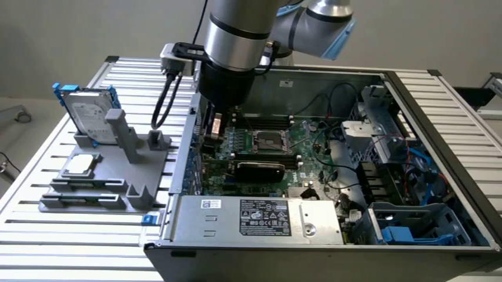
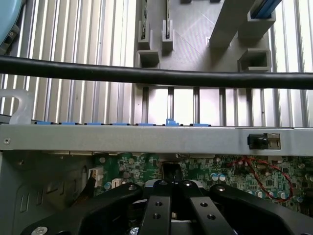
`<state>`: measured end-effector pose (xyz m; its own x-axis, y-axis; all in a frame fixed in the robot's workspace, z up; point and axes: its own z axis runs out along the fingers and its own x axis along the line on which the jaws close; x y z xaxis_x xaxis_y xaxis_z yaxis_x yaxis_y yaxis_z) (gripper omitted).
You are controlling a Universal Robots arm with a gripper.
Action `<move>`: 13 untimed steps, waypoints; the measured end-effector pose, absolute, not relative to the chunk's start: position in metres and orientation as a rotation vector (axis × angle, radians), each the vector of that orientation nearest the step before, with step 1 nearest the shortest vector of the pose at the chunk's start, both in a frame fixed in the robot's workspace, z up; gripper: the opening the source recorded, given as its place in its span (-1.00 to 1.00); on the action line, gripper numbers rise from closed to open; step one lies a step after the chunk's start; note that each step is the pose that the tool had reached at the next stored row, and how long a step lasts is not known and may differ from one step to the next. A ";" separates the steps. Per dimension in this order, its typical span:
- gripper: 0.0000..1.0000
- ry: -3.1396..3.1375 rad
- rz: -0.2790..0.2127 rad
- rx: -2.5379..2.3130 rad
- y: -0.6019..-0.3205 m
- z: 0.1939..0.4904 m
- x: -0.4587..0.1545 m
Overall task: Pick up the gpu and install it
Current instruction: 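Press down on the gpu until it lock into place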
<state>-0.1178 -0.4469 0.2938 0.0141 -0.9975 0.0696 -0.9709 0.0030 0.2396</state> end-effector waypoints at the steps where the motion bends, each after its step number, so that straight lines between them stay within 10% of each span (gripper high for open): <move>1: -0.79 -2.055 -0.177 2.067 -0.447 0.294 -0.118; 13: -0.79 -2.058 -0.176 2.061 -0.444 0.294 -0.119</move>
<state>-0.1192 -0.4442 0.2938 0.0105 -0.9973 0.0726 -0.9706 0.0073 0.2408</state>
